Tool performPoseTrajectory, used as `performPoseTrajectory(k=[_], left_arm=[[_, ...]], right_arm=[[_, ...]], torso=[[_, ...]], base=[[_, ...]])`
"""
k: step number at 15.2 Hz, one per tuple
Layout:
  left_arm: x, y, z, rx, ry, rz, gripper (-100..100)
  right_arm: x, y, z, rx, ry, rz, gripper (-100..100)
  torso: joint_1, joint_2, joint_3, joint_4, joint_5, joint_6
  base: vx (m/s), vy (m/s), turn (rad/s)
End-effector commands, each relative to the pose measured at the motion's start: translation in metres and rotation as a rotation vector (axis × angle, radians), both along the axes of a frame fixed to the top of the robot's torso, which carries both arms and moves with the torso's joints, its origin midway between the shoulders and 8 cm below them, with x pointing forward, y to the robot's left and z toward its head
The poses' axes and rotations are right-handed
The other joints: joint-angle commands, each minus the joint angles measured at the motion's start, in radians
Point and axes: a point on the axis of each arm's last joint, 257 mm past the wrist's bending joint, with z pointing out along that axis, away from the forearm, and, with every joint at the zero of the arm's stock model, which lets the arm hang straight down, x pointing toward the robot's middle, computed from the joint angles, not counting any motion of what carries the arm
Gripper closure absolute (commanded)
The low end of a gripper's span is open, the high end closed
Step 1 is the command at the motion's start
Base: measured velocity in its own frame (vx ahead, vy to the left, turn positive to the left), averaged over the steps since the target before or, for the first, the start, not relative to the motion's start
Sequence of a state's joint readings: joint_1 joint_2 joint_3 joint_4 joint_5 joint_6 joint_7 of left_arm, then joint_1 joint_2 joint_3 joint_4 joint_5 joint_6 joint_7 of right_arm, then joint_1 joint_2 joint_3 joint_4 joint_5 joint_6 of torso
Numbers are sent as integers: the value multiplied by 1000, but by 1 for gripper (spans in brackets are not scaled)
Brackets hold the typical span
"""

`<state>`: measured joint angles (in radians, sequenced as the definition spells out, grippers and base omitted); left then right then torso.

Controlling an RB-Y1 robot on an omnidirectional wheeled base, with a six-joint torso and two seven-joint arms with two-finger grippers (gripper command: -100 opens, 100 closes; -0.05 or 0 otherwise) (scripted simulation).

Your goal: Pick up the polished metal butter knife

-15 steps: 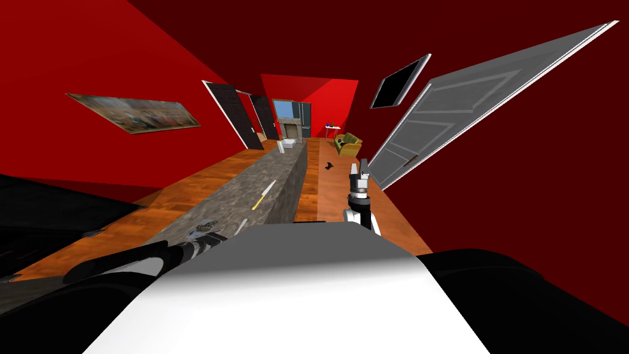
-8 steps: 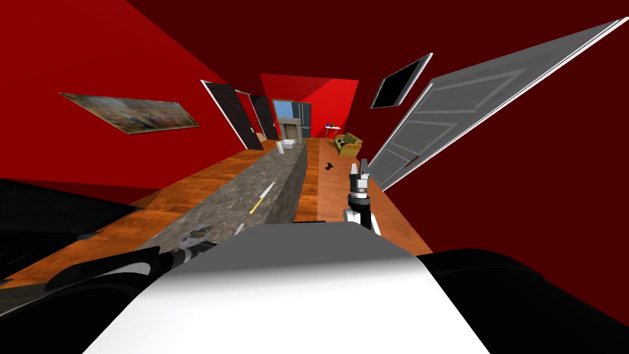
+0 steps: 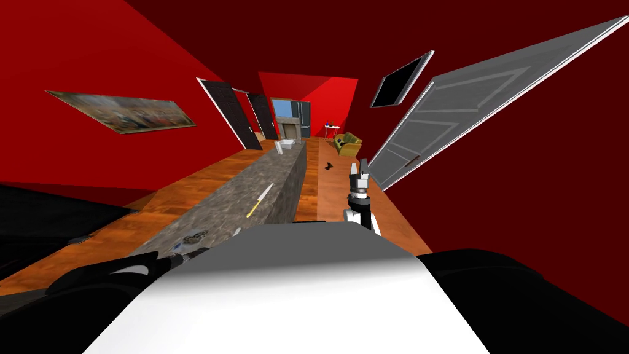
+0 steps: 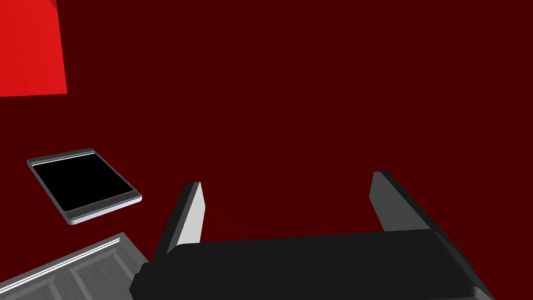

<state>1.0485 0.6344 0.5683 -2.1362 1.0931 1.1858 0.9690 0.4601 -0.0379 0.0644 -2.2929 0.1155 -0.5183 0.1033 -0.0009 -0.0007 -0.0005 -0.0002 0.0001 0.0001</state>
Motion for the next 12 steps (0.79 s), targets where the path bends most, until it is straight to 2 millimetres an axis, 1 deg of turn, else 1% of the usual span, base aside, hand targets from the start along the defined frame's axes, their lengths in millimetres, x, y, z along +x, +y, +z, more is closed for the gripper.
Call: performPoseTrajectory(k=[1, 2, 3, 5, 7, 8, 9, 10, 11, 12], left_arm=[[-1, 2, -9, 1, -4, 3, -100], [0, 0, -4, 0, -2, 1, -100], [1, 1, -5, 1, -3, 1, 100], [1, 1, -5, 1, -3, 0, 100], [1, 0, -5, -1, -3, -1, 100], [0, -2, 5, 1, 0, -4, 100], [1, -3, 10, 1, 2, -6, 100], [1, -2, 4, 2, -2, -6, 100], [7, 12, 18, 41, -22, -4, -100], [7, 12, 18, 41, -22, -4, -100]], right_arm=[[0, 0, 0, 0, 0, 0, 0], [0, 0, 0, 0, 0, 0, 0], [0, 0, 0, 0, 0, 0, 0], [0, 0, 0, 0, 0, 0, 0], [0, 0, 0, 0, 0, 0, 0], [0, 0, 0, 0, 0, 0, 0], [0, 0, 0, 0, 0, 0, 0], [0, 0, 0, 0, 0, 0, 0], [0, 0, 0, 0, 0, 0, 0], [0, 0, 0, 0, 0, 0, 0]], torso=[[0, 0, 0, 0, 0, 0], [0, 1, 0, 0, 0, 0], [0, 1, 0, 0, 0, 0], [0, 1, 1, 0, 0, 0], [7, 0, 0, 0, 4, 1], [8, -1, -1, 0, 5, 1], [10, -1, -1, 0, 5, 0], [11, -1, -1, 0, 5, 0], [11, -1, -1, 0, 5, 1], [9, -2, -1, 0, 5, 1]], base=[[-5, -17, -34], [-3, -10, -12], [0, 0, 0], [0, 0, 0], [-2, -7, 2], [-2, 4, 38], [-3, 16, 53], [-3, 11, 17], [19, -41, -102], [47, -67, -101]])
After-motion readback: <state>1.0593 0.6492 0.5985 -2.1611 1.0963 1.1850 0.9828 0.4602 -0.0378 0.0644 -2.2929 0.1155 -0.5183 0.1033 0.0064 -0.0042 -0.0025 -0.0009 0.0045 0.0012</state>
